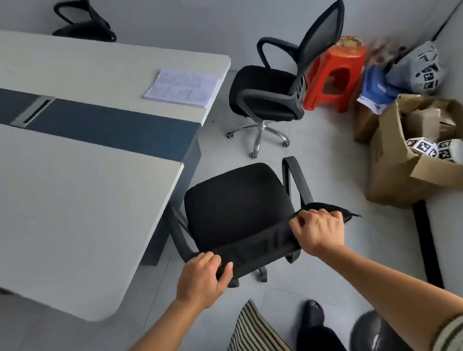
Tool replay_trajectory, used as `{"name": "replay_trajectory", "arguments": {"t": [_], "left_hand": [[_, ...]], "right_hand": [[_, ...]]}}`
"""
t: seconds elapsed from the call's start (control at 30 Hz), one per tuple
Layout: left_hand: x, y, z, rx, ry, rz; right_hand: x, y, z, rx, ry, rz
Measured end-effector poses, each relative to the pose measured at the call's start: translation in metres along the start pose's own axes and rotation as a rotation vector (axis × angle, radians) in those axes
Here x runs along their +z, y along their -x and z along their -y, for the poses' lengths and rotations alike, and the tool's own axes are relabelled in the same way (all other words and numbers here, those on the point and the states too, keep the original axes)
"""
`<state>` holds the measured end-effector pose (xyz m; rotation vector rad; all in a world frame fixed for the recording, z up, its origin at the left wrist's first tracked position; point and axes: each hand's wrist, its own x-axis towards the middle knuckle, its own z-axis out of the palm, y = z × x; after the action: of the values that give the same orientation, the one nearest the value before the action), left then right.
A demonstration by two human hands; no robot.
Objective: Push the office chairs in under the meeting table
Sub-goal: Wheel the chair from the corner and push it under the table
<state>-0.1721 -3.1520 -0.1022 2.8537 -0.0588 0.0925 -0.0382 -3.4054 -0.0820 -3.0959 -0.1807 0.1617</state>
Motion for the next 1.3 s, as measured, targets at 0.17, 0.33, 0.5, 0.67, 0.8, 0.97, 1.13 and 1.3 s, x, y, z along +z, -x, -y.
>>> {"name": "replay_trajectory", "arguments": {"t": [0.17,0.33,0.5,0.67,0.8,0.97,1.13,1.3], "left_hand": [[0.005,-0.05,-0.001,-0.15,0.019,-0.021],[0.012,-0.104,-0.015,-0.361,0.041,-0.095],[0.02,-0.137,-0.041,-0.575,0.018,-0.15],[0.023,-0.163,-0.044,-0.72,0.038,-0.194],[0.022,-0.177,-0.042,-0.771,0.055,-0.19],[0.02,-0.182,-0.039,-0.773,0.075,-0.189],[0.017,-0.204,-0.049,-0.762,0.079,-0.15],[0.016,-0.212,-0.054,-0.749,0.105,-0.135]], "right_hand": [[-0.01,-0.075,0.002,-0.105,0.002,-0.006],[-0.017,-0.163,0.004,-0.27,-0.007,-0.005],[-0.025,-0.234,0.015,-0.464,0.012,0.017],[-0.033,-0.287,0.043,-0.622,0.024,0.055],[-0.03,-0.31,0.053,-0.68,0.032,0.051],[-0.027,-0.318,0.055,-0.722,-0.023,-0.022],[-0.037,-0.342,0.058,-0.726,-0.029,0.026],[-0.046,-0.354,0.072,-0.696,0.054,0.064]]}}
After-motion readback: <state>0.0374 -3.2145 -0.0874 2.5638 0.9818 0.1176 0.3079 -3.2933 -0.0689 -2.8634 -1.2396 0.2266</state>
